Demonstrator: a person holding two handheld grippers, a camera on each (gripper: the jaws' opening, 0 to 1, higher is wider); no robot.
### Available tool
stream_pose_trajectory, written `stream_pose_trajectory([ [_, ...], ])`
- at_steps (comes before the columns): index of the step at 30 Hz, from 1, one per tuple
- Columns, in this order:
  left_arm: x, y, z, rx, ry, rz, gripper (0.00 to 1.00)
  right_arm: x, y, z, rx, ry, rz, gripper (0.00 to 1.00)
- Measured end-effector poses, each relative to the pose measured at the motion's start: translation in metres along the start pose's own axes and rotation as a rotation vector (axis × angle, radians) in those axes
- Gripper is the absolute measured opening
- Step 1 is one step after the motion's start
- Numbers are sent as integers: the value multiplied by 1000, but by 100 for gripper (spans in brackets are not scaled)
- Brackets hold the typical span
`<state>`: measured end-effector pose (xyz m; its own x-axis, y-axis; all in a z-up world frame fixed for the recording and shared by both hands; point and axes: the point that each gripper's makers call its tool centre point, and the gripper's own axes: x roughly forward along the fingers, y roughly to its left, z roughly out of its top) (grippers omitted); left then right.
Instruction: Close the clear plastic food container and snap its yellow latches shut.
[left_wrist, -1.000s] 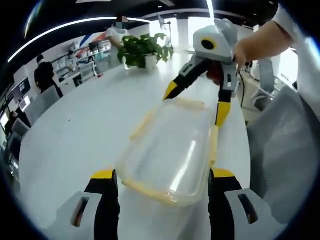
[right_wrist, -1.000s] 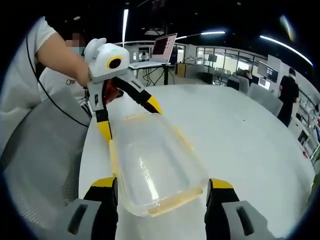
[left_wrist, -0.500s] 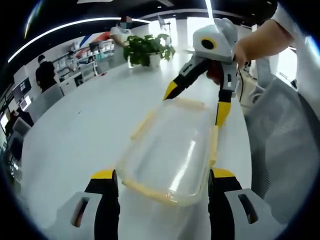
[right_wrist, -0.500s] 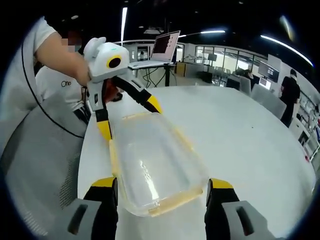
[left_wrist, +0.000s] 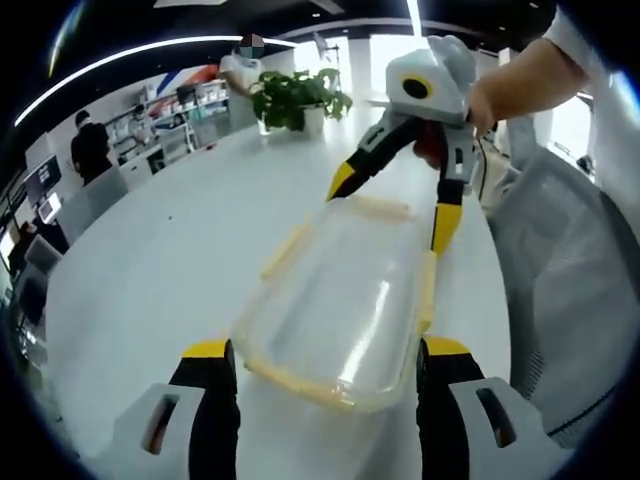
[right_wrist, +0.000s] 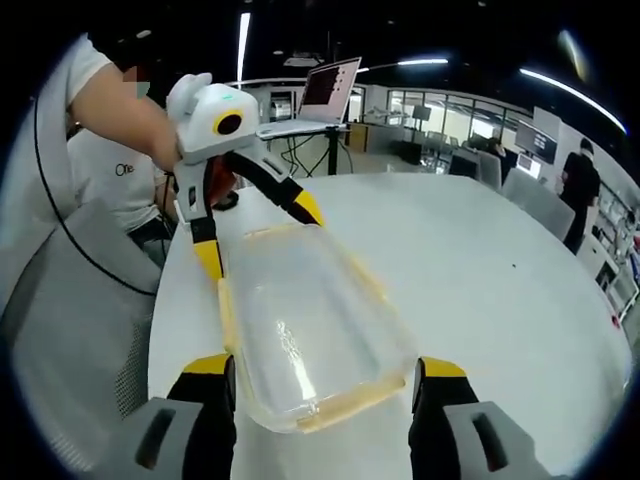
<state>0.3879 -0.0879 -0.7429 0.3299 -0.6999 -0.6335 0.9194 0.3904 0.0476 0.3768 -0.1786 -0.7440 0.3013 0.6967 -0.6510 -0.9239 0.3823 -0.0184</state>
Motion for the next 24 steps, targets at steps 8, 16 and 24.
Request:
stream_pose_trajectory([
  [8,2,9,1,2,-3,-4,70,3,-7,3,2,9,-6,70],
  [16,5,16,3,-7,-6,4,70,6,-16,5,-5,9,-3,70],
  [24,5,17,3,-11,-4,7,71,7,-17,5,-6,12,5,71],
])
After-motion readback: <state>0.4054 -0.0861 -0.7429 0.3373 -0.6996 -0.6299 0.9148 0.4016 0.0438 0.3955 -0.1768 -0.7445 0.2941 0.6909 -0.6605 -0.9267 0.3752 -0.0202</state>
